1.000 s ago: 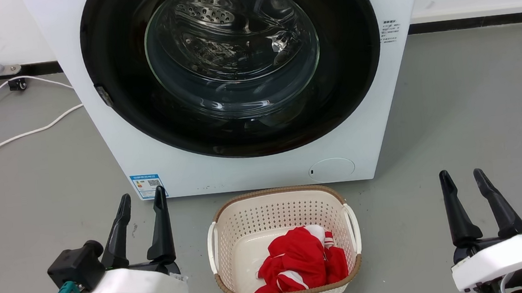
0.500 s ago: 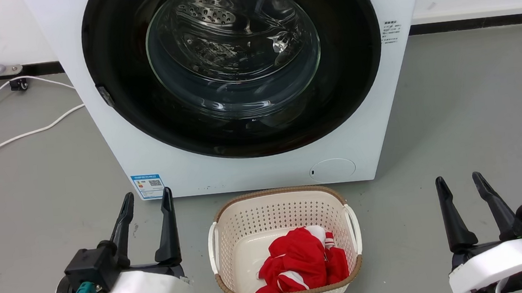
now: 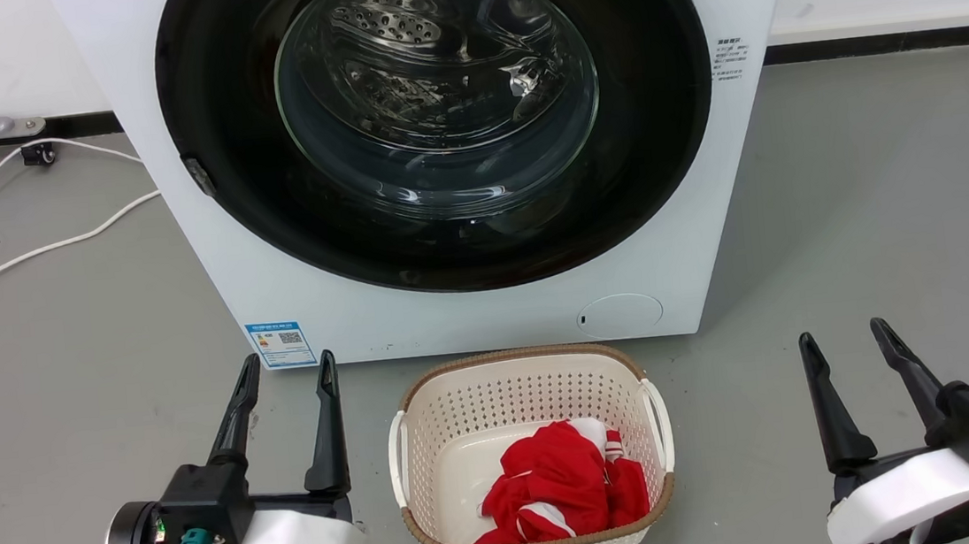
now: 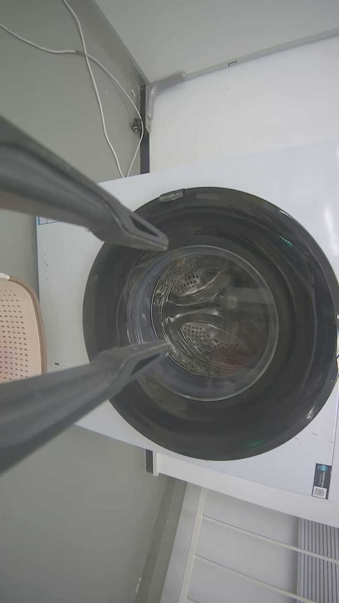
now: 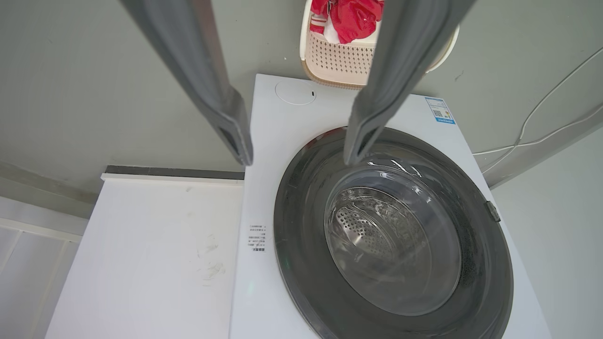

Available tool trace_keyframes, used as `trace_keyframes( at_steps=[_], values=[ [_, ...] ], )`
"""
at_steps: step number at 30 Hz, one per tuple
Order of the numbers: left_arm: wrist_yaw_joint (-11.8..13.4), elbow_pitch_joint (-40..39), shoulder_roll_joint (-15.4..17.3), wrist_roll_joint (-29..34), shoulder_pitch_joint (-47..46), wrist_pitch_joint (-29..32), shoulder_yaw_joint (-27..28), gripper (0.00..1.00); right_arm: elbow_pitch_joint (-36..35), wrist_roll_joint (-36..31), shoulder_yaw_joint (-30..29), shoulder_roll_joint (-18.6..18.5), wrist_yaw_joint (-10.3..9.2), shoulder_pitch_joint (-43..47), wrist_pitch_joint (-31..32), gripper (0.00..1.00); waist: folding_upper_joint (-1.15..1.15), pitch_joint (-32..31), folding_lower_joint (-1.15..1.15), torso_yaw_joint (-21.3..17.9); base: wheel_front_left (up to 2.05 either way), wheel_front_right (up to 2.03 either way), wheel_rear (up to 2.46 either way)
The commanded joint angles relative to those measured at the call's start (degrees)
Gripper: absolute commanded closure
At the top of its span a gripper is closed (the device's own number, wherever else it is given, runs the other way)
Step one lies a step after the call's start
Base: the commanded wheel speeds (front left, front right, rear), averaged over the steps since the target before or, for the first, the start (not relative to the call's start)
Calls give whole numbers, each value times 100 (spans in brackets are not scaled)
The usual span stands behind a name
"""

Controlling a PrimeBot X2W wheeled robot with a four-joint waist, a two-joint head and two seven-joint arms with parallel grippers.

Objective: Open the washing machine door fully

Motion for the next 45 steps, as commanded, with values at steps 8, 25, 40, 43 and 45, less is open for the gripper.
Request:
trace_keyframes(
  at_steps=[8,25,40,43,45],
  values=[
    [70,6,10,383,75,-113,-21,0,-63,-321,55,18,-2,77,-58,0,0,6,0,2,0,0,0],
    [45,74,-70,476,117,-191,63,0,-8,-350,70,21,-3,86,-160,0,0,40,0,-10,0,0,0],
    [12,106,-113,517,93,-191,115,0,-11,-213,83,21,-3,20,-183,100,0,66,0,-49,0,0,0],
    [4,104,-114,524,81,-191,121,0,-29,-121,107,21,-3,3,-223,100,0,69,0,-56,0,0,0],
    [6,103,-119,524,71,-191,130,0,-48,-8,105,21,-3,-18,-268,100,0,70,0,-61,0,0,0]
  ],
)
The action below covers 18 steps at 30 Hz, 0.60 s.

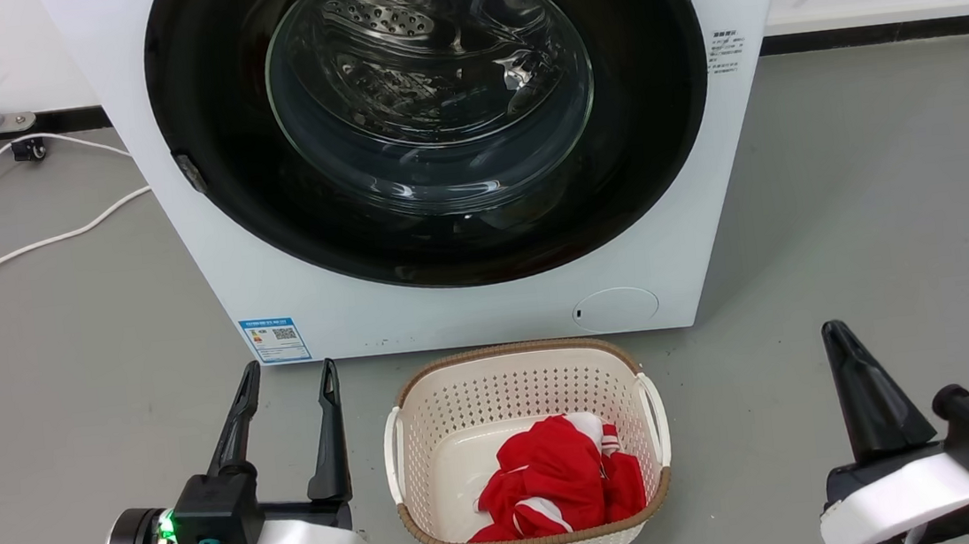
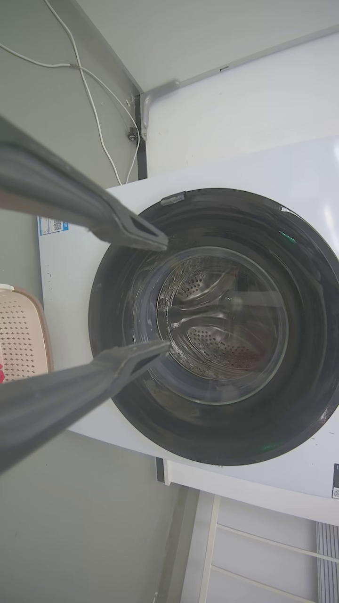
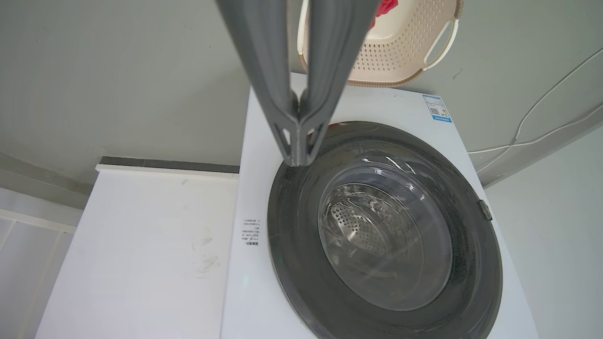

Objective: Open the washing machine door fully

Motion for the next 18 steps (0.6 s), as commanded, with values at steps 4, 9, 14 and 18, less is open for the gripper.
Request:
trace_keyframes(
  at_steps=[4,9,14,18],
  values=[
    [-20,1,-4,13,-2,-15,28,0,-51,538,-37,20,-4,-57,-131,100,0,-8,0,-14,0,0,0],
    [-22,-8,-13,14,3,-14,62,0,112,2315,-137,20,-3,-148,-404,100,0,-31,0,-22,0,0,0],
    [-18,-11,-23,-7,14,-15,84,0,331,3929,-200,17,-3,-388,-693,100,0,-49,0,-38,0,0,0],
    [-32,-5,-27,-16,-5,-15,87,0,535,5169,-285,16,-3,-663,-799,100,0,-34,0,-37,0,0,0]
  ],
)
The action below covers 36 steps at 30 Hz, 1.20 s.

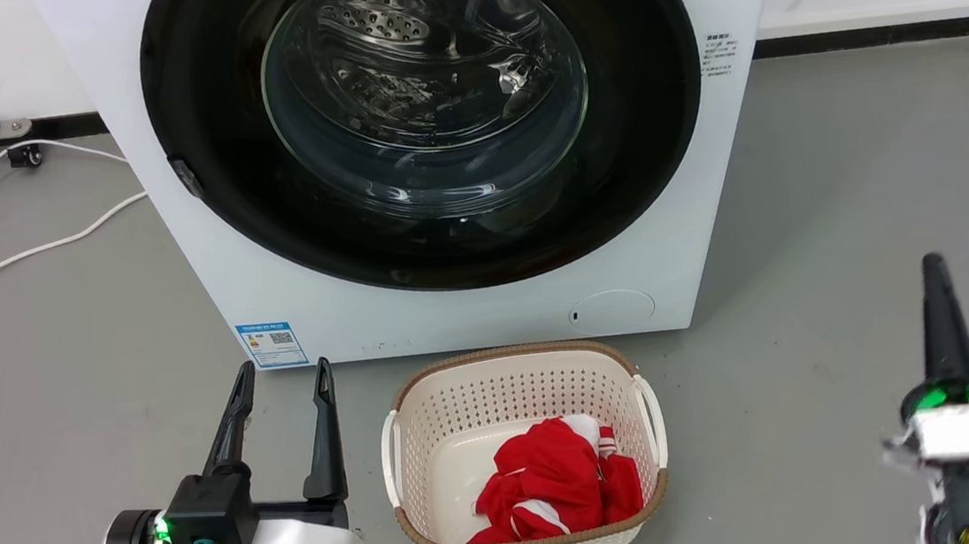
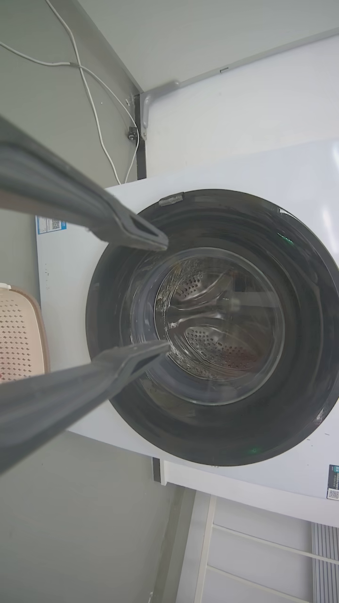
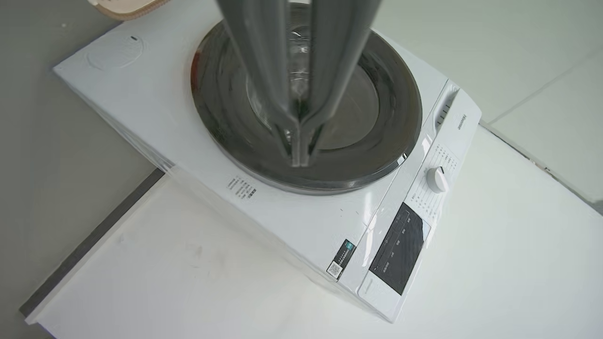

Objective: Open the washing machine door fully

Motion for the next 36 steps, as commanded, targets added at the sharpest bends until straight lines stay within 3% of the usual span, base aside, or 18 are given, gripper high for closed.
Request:
trace_keyframes(
  at_steps=[1,8,16,24,28,36],
  values=[
    [-8,-7,-2,-4,-18,-15,12,0,47,342,-48,12,-2,-166,-30,100,0,26,0,2,0,0,0],
    [10,-72,-19,-57,-167,-14,28,0,386,1631,-434,11,-1,-1025,171,100,0,283,0,25,0,0,0],
    [1,-201,-24,-50,-418,-14,68,0,1457,2102,-929,-329,-1,-2796,1189,100,0,806,0,32,0,0,0],
    [-28,-398,-28,2,-891,-14,123,0,3058,1802,-837,-928,-1,-5062,2376,100,0,1526,0,36,0,0,0],
    [-46,-474,-30,13,-1066,-14,133,0,3728,1557,-696,-1027,-1,-5903,2855,100,0,1735,0,48,0,0,0],
    [-65,-623,-35,44,-1262,-14,145,0,4609,1019,-361,-890,-1,-7125,3618,100,0,2090,0,78,0,0,0]
  ],
)
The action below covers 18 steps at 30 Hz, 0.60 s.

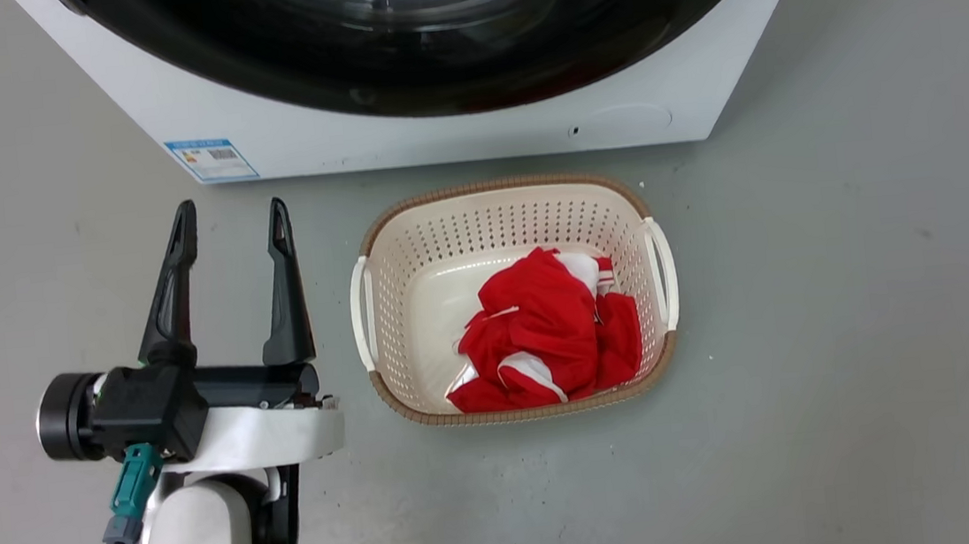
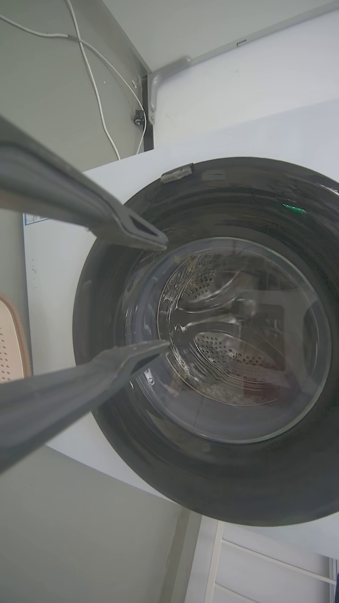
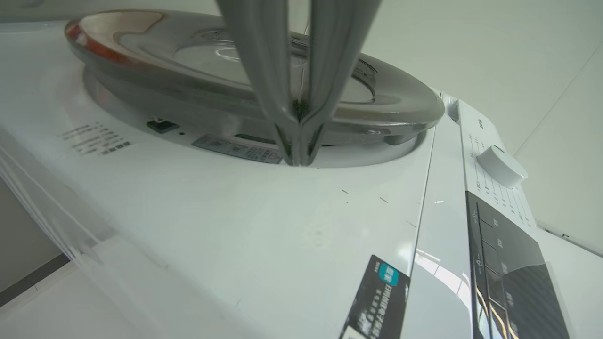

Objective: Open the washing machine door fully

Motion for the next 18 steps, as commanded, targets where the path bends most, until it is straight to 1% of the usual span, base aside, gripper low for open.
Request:
trace_keyframes(
  at_steps=[1,5,10,15,18],
  values=[
    [-21,-40,-6,32,-108,-14,-5,0,122,-141,82,45,0,-235,105,100,0,123,-1,25,0,0,0],
    [-59,-85,-5,81,-171,-14,-22,0,310,-506,293,143,0,-570,269,100,0,292,-1,44,0,0,0],
    [-70,-121,-7,92,-208,-14,-19,0,608,-974,380,347,0,-841,121,100,0,444,-1,86,0,0,0],
    [-64,-149,-9,37,-303,-14,-64,0,985,-1377,304,593,0,-1016,-94,100,0,575,-1,149,0,0,0],
    [-54,-135,-11,27,-329,-14,-91,0,1242,-1399,108,747,0,-1139,-127,100,0,632,-1,177,0,0,0]
  ],
)
